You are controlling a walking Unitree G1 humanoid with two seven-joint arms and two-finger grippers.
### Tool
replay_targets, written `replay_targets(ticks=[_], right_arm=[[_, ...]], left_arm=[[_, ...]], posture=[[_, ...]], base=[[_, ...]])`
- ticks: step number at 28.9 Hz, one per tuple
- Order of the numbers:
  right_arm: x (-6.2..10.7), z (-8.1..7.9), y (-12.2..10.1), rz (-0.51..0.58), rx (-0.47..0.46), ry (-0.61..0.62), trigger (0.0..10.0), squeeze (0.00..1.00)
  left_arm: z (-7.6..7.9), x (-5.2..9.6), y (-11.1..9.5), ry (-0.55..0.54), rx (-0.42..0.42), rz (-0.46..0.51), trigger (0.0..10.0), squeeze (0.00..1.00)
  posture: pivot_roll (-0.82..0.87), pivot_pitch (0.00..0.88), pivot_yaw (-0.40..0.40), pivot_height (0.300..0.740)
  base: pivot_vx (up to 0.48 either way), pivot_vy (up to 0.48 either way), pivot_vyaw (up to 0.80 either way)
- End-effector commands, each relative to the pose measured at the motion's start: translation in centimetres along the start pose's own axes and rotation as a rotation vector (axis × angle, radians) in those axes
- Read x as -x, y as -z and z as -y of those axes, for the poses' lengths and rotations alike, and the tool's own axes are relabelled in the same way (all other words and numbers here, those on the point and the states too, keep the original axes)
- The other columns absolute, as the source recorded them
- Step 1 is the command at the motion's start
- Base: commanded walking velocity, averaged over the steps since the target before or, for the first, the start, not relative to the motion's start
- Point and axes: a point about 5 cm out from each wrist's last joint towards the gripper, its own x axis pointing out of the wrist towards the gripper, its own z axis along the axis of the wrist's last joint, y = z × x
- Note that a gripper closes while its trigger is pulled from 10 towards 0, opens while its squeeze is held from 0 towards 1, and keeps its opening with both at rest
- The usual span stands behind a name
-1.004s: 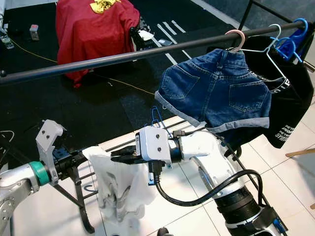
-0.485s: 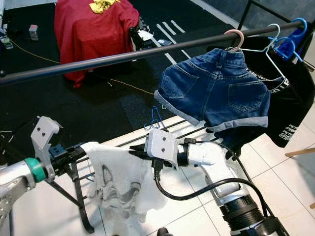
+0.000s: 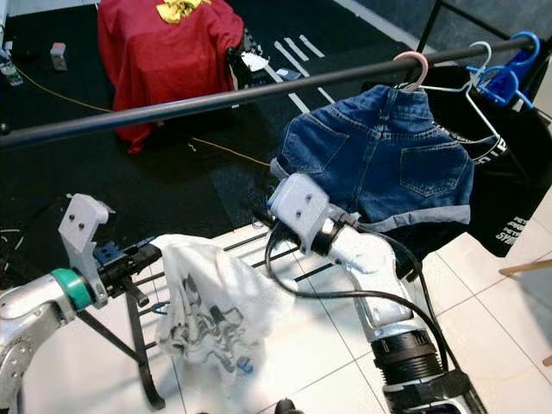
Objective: Hang hanger
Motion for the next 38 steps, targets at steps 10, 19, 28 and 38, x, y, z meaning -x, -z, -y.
replay_targets(ticks=[10,19,28,38], right_arm=[[0.0,0.0,-2.0,0.096,-0.117,0.08,10.0,0.0],[2.1,-5.9,5.2,-0.257,0.048,0.11,10.0,0.0],[3.5,-7.3,7.5,-0.345,0.021,0.159,10.0,0.0],[3.2,-8.3,8.4,-0.339,0.122,0.134,10.0,0.0]], left_arm=[[0.0,-0.8,0.0,-0.079,-0.007,0.012,0.0,0.0],[-0.2,-1.2,-3.9,-0.139,-0.018,0.153,0.0,0.0],[1.4,-1.1,-6.0,-0.058,-0.011,0.242,0.0,0.0],[3.0,-1.2,-8.0,0.025,-0.003,0.316,0.0,0.0]], posture=[[-0.09,0.206,0.071,0.74],[-0.08,0.208,0.068,0.74],[-0.08,0.2,0.063,0.74],[-0.08,0.185,0.054,0.74]], base=[[0.0,0.0,0.0],[0.0,0.0,0.0],[0.0,0.0,0.0],[0.0,0.0,0.0]])
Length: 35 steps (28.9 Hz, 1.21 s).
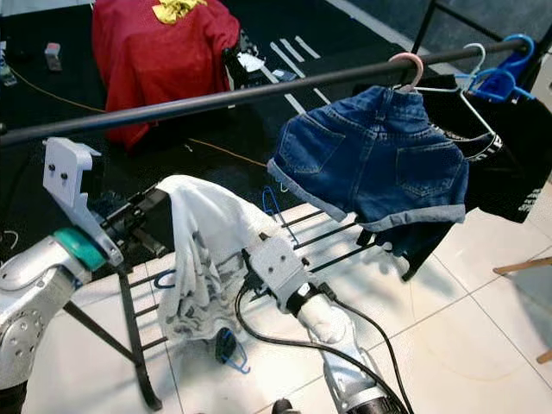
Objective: Hang hanger
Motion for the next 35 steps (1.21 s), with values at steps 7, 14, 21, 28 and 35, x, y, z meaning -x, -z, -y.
replay_targets(ticks=[7,14,21,28,35], right_arm=[[-0.1,0.5,-0.2,0.038,0.063,0.042,10.0,0.0],[-0.9,1.9,-3.2,0.165,0.147,0.134,10.0,0.0],[0.9,-4.8,-3.4,0.127,0.121,-0.406,10.0,0.0],[4.4,-5.0,-2.4,0.021,0.295,-0.624,10.0,0.0],[7.9,-4.3,-1.0,-0.103,0.389,-0.748,10.0,0.0]], left_arm=[[0.8,-0.1,-0.8,0.042,0.002,0.027,0.0,0.0],[1.0,-0.3,-0.4,0.042,0.01,0.016,0.0,0.0],[0.9,-0.7,-0.6,0.021,-0.002,0.016,0.0,0.0],[0.7,-1.1,-0.3,0.013,-0.008,0.014,0.0,0.0],[0.8,-1.5,-0.1,0.017,-0.005,0.015,0.0,0.0]], posture=[[-0.08,0.183,0.055,0.74],[-0.09,0.178,0.058,0.74],[-0.09,0.183,0.058,0.74],[-0.11,0.19,0.055,0.74],[-0.12,0.193,0.059,0.74]], base=[[0.0,0.0,0.0],[0.0,0.0,0.0],[0.0,0.0,0.0],[0.0,0.0,0.0],[0.0,0.0,0.0]])
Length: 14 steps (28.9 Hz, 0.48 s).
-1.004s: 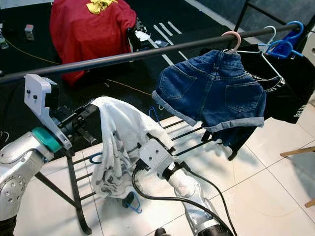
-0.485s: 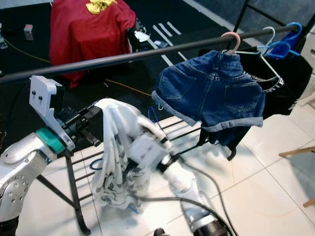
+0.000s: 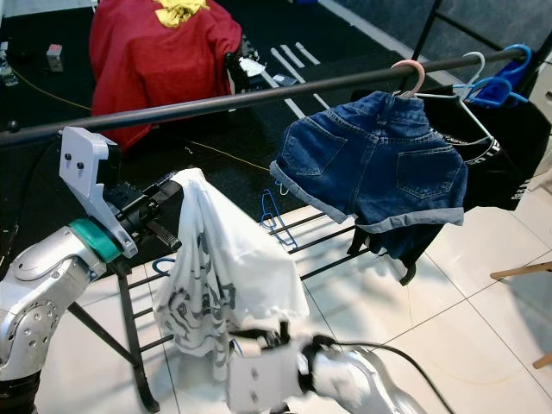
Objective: Hang hanger
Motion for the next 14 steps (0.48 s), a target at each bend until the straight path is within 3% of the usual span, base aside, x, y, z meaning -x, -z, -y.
replay_targets(ticks=[1,4,6,8,11,14], right_arm=[[0.2,0.0,0.6,-0.038,0.019,0.002,10.0,0.0],[0.0,0.8,1.2,-0.061,0.048,0.029,10.0,0.0],[-1.3,3.3,1.1,-0.023,0.115,0.139,10.0,0.0],[-2.5,5.0,0.3,0.044,0.125,0.235,10.0,0.0],[-3.2,5.6,-0.2,0.085,0.133,0.28,10.0,0.0],[-4.4,6.8,-1.0,0.111,0.152,0.399,10.0,0.0]], left_arm=[[0.3,-0.2,-0.5,0.017,-0.015,0.034,0.0,0.0],[0.4,-0.3,-0.6,0.02,-0.013,0.036,0.0,0.0],[0.5,-0.5,-0.7,0.024,-0.014,0.039,0.0,0.0],[0.5,-0.5,-0.8,0.026,-0.016,0.041,0.0,0.0],[0.6,-0.5,-0.8,0.028,-0.021,0.04,0.0,0.0],[0.9,-0.5,-0.7,0.031,-0.029,0.039,0.0,0.0]], posture=[[-0.12,0.194,0.064,0.74],[-0.12,0.194,0.067,0.74],[-0.11,0.193,0.068,0.74],[-0.11,0.193,0.067,0.74],[-0.1,0.193,0.066,0.74],[-0.09,0.192,0.063,0.74]], base=[[0.0,0.0,0.0],[0.0,0.0,0.0],[0.0,0.0,0.0],[0.0,0.0,0.0],[0.0,0.0,0.0],[0.0,0.0,0.0]])
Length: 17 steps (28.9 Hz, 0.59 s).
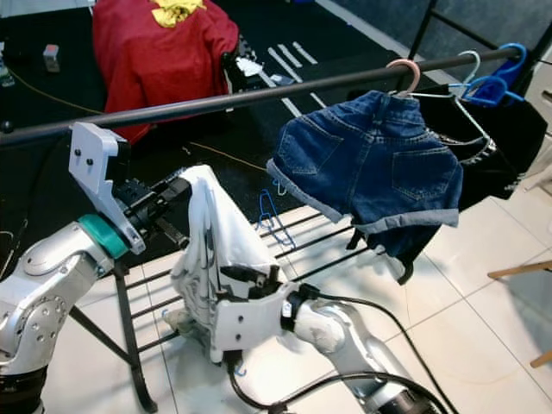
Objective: Hang hanger
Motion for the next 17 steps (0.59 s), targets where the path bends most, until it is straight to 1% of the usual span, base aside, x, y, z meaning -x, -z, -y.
replay_targets(ticks=[1,2,4,5,6,7,9,10,11,12,14,15,17], right_arm=[[-0.4,0.4,-0.3,0.006,0.016,0.088,10.0,0.0],[-0.5,0.9,-0.6,0.011,0.018,0.136,10.0,0.0],[-0.3,2.5,-1.3,0.008,0.001,0.294,10.0,0.0],[-0.3,2.5,-1.3,0.008,0.001,0.294,10.0,0.0],[0.1,3.4,-1.8,0.004,-0.017,0.38,10.0,0.0],[0.4,4.0,-2.1,0.003,-0.029,0.437,10.0,0.0],[0.4,4.0,-2.1,0.003,-0.029,0.437,10.0,0.0],[0.8,4.4,-2.4,0.003,-0.05,0.488,10.0,0.0],[1.1,4.6,-2.7,0.004,-0.064,0.516,10.0,0.23],[1.6,4.9,-3.2,0.022,-0.075,0.56,10.0,1.0],[1.6,4.9,-3.2,0.022,-0.075,0.56,10.0,1.0],[2.2,5.1,-3.7,0.029,-0.079,0.608,10.0,1.0],[3.1,5.2,-3.7,0.005,-0.091,0.679,10.0,1.0]], left_arm=[[0.3,0.2,-0.2,0.003,-0.021,0.016,0.0,0.0],[0.3,0.3,-0.1,0.0,-0.023,0.014,0.0,0.0],[0.1,0.4,0.1,-0.009,-0.026,0.006,0.0,0.0],[0.1,0.4,0.1,-0.009,-0.026,0.006,0.0,0.0],[0.0,0.4,0.2,-0.014,-0.026,0.002,0.0,0.0],[-0.1,0.4,0.3,-0.017,-0.027,-0.001,0.0,0.0],[-0.1,0.4,0.3,-0.017,-0.027,-0.001,0.0,0.0],[-0.1,0.3,0.4,-0.02,-0.027,-0.004,0.0,0.0],[-0.2,0.2,0.5,-0.023,-0.027,-0.006,0.0,0.0],[-0.3,0.1,0.6,-0.025,-0.03,-0.012,0.0,0.0],[-0.3,0.1,0.6,-0.025,-0.03,-0.012,0.0,0.0],[-0.3,0.0,0.8,-0.025,-0.032,-0.017,0.0,0.0],[-0.4,-0.1,1.0,-0.024,-0.034,-0.025,0.0,0.0]], posture=[[-0.08,0.192,0.062,0.74],[-0.08,0.193,0.063,0.74],[-0.09,0.194,0.063,0.74],[-0.09,0.194,0.063,0.74],[-0.09,0.195,0.063,0.74],[-0.09,0.197,0.065,0.74],[-0.09,0.197,0.065,0.74],[-0.1,0.199,0.067,0.74],[-0.1,0.199,0.068,0.74],[-0.1,0.201,0.072,0.74],[-0.1,0.201,0.072,0.74],[-0.11,0.205,0.075,0.74],[-0.11,0.206,0.075,0.74]], base=[[0.0,0.0,0.0],[0.0,0.0,0.0],[0.0,0.0,0.0],[0.0,0.0,0.0],[0.0,0.0,0.0],[0.0,0.0,0.0],[0.0,0.0,0.0],[0.0,0.0,0.0],[0.0,0.0,0.0],[0.0,0.0,0.0],[0.0,0.0,0.0],[0.0,0.0,0.0],[0.0,0.0,0.0]])
